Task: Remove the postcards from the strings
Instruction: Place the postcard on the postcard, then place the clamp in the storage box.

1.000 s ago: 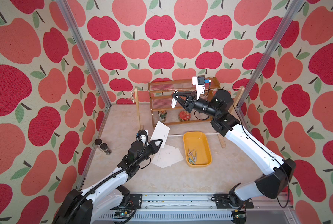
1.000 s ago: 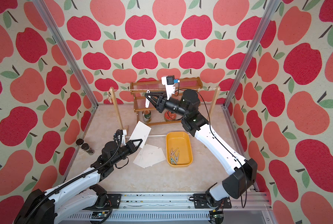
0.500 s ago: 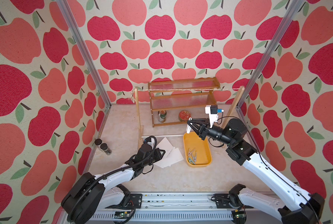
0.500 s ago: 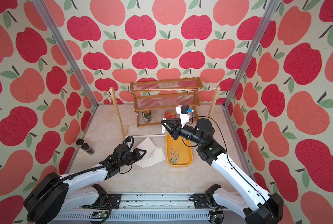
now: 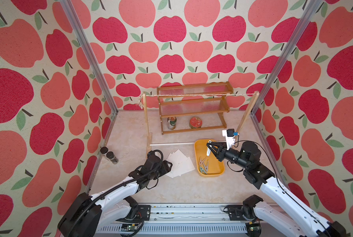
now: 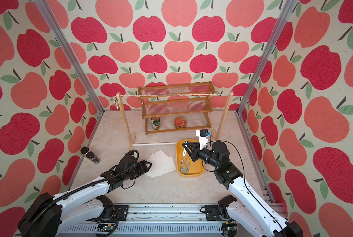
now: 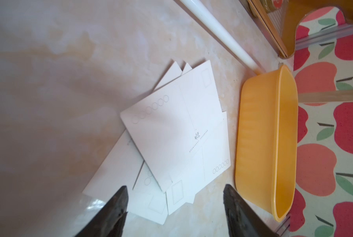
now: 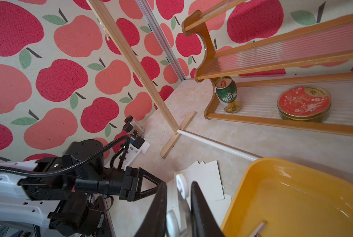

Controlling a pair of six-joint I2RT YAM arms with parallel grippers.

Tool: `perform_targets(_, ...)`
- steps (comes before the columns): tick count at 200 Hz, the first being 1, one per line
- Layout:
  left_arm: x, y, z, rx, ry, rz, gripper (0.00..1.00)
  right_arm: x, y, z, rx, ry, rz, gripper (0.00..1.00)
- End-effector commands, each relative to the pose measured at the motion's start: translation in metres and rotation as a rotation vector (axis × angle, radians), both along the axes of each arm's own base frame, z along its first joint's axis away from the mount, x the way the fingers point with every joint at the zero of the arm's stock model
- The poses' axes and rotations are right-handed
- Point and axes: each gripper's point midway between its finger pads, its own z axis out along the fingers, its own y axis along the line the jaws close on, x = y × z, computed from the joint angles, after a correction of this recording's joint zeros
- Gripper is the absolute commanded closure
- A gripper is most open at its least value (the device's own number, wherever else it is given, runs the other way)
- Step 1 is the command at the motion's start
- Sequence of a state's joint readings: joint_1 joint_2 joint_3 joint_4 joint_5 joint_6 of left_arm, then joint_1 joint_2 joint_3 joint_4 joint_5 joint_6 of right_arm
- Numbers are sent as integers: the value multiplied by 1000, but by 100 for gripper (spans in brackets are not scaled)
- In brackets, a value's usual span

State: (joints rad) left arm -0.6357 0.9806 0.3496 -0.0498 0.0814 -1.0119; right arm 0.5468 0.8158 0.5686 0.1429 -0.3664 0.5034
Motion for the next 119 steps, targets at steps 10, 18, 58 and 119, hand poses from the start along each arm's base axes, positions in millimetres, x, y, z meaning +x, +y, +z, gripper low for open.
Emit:
perform_targets(10, -17, 42, -2, 106, 34, 137, 26, 9, -14, -36, -9, 79, -84, 78)
perform_targets(18, -16, 43, 4, 82, 7, 146, 26, 11, -16, -48, -28, 99, -97, 78)
perform_targets(58, -8, 43, 39, 18, -136, 148, 25, 21, -18, -102, -166, 195, -128, 76)
perform_targets(119, 2, 27, 45, 8, -148, 99, 24, 32, -10, -152, -260, 268, -145, 73)
